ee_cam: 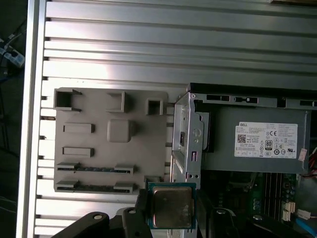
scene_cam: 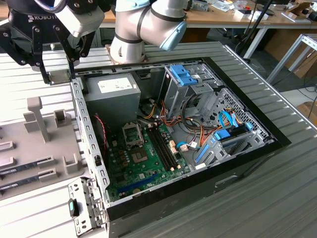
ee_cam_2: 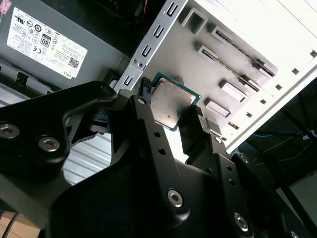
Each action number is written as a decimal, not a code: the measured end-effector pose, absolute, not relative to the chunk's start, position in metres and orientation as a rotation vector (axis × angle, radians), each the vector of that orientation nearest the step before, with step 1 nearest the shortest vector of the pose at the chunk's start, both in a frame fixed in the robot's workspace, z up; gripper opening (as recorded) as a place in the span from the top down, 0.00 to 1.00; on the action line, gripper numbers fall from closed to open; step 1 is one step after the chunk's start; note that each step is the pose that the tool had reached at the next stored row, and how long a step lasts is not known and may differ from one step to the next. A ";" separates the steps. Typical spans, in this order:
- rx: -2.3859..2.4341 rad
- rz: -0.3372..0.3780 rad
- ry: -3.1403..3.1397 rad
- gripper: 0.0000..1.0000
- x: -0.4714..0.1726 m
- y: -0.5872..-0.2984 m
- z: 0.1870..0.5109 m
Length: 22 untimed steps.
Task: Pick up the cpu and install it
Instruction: 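Pick up the cpu and move it towards the insertion slot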
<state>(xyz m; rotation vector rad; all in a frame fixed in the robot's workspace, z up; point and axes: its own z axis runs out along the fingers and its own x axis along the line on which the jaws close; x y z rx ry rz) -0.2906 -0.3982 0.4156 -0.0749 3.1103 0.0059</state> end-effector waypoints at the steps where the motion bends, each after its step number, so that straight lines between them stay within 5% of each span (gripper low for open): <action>1: -0.075 0.006 3.110 0.53 -0.290 -0.399 0.415; 22: -0.075 0.006 3.110 0.53 -0.271 -0.407 0.411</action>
